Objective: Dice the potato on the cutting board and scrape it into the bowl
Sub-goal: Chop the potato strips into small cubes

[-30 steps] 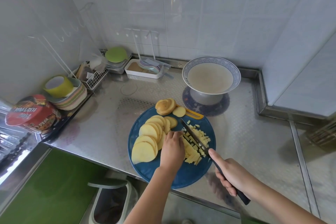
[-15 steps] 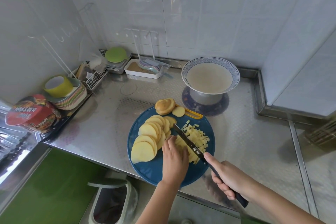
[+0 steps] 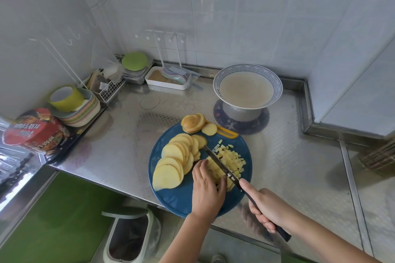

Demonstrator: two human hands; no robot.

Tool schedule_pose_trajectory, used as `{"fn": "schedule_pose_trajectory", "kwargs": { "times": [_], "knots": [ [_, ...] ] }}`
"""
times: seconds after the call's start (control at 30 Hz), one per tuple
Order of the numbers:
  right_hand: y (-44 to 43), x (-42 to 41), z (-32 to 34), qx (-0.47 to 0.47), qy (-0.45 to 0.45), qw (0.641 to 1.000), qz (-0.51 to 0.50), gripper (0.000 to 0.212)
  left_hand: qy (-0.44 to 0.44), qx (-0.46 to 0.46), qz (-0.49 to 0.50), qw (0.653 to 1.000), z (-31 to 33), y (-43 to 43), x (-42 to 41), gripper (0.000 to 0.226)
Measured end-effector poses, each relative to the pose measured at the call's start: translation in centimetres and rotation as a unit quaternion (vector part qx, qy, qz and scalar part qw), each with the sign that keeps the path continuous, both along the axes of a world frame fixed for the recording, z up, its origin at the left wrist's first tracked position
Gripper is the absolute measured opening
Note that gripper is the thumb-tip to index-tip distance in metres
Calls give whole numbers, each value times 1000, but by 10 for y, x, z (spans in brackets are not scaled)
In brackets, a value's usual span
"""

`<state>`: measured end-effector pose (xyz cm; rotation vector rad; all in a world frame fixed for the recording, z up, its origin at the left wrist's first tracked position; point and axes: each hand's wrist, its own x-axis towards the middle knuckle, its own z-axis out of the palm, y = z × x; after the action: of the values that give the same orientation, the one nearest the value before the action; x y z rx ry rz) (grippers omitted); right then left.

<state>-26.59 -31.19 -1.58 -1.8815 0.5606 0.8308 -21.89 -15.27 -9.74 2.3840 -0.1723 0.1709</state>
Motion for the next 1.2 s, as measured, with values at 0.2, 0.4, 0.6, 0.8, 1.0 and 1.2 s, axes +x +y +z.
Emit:
{"fn": "schedule_pose_trajectory", "kwargs": {
  "times": [0.2,0.4,0.6,0.8,1.0,1.2],
  "knots": [
    [-2,2,3,2,14,1000,5,74,-34,21,8,999,-8,-1,1,69],
    [2,6,8,-28,49,998,31,73,-75,41,5,996,-10,-1,4,60],
    [3,13,16,-46,64,995,57,72,-72,82,-13,994,-15,5,11,65],
    [11,12,16,-63,79,994,44,74,-82,90,-11,993,-13,5,13,63],
    [18,12,18,-76,94,992,29,77,-88,122,-10,989,-12,3,12,64],
    [16,20,17,-71,121,989,43,75,-76,155,-7,985,-12,1,12,68]
  ]
}}
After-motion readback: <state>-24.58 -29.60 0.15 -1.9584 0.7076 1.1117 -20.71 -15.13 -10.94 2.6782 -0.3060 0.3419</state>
